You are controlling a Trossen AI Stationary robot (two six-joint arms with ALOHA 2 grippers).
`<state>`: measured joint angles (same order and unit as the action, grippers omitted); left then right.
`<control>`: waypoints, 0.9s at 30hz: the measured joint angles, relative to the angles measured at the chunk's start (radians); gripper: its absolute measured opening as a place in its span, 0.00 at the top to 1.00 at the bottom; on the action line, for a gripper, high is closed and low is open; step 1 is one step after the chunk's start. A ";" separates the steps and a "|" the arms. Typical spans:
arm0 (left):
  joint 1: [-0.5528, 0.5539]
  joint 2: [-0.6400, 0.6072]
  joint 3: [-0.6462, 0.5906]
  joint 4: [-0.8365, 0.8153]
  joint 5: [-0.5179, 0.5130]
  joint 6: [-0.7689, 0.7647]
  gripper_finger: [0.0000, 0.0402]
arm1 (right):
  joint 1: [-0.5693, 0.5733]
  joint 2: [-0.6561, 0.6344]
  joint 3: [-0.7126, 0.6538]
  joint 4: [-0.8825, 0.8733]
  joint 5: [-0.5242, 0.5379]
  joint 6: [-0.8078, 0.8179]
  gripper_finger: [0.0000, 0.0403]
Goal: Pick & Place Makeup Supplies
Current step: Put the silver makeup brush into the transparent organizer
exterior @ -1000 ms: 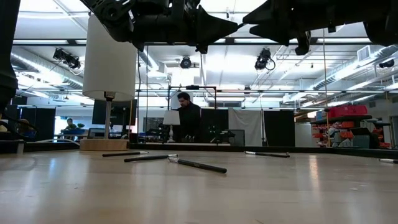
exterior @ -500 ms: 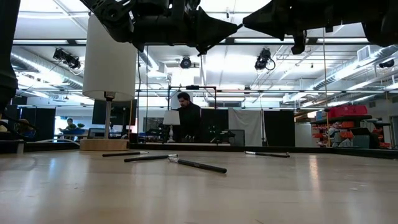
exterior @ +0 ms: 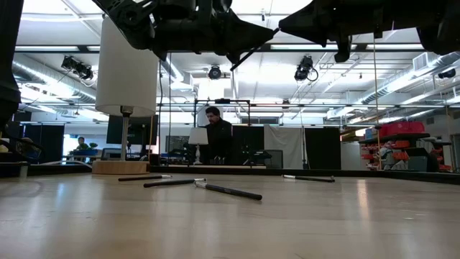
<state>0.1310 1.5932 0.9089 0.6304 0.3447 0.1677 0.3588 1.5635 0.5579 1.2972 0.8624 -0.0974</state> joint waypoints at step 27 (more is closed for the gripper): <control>0.042 -0.265 0.001 -0.570 -0.275 0.136 0.40 | 0.133 -0.218 0.015 -0.412 0.120 0.167 1.00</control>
<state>0.1730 1.3284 0.9094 0.0607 0.0698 0.3036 0.4923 1.3450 0.5732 0.8849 0.9829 0.0699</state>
